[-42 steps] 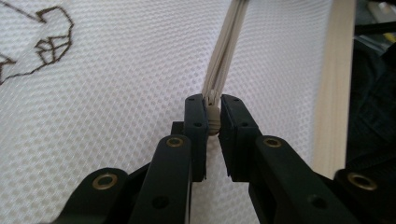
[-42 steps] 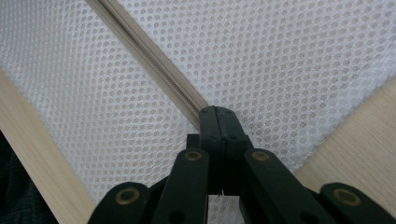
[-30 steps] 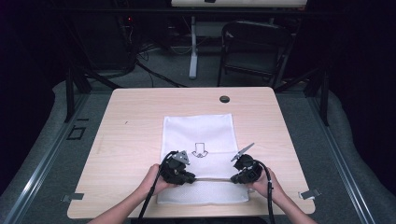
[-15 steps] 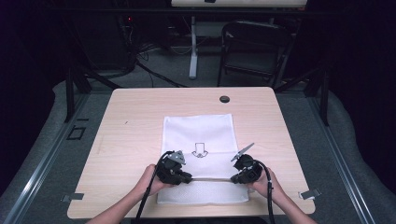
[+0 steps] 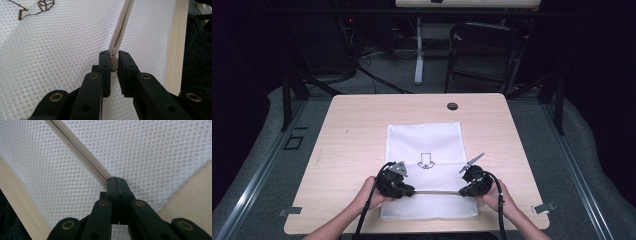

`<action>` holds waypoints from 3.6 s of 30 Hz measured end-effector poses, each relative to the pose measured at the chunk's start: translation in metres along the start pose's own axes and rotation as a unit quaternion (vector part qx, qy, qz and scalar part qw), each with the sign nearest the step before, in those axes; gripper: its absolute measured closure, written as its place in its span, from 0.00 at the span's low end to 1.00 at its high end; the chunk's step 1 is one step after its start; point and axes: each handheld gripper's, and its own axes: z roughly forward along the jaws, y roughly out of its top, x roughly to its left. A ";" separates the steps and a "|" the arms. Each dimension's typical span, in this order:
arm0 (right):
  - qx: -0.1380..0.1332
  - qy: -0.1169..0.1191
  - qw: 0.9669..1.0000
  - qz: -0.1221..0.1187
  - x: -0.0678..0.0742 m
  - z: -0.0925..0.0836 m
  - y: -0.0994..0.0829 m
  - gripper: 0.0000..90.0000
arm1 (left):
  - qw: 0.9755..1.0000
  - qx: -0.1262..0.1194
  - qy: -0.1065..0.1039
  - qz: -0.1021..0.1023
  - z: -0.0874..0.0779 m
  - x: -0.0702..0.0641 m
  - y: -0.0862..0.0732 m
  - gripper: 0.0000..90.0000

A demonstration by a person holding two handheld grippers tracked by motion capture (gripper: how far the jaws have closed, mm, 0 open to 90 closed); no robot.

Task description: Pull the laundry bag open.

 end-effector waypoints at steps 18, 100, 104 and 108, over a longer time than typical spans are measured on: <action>-0.001 0.001 1.000 0.000 0.000 0.000 0.000 1.00 | 1.000 -0.006 -0.007 -0.015 -0.013 0.005 -0.015 0.91; -0.055 -0.034 0.997 -0.040 0.004 -0.029 0.001 0.54 | 0.990 -0.018 0.085 -0.111 -0.080 0.025 -0.074 0.37; -0.069 -0.071 0.995 -0.008 -0.006 -0.045 -0.012 0.21 | 0.984 -0.027 0.112 -0.138 -0.093 0.023 -0.075 0.18; -0.071 -0.102 0.992 0.031 -0.022 -0.059 -0.031 0.02 | 0.977 -0.016 0.150 -0.149 -0.097 0.024 -0.079 0.12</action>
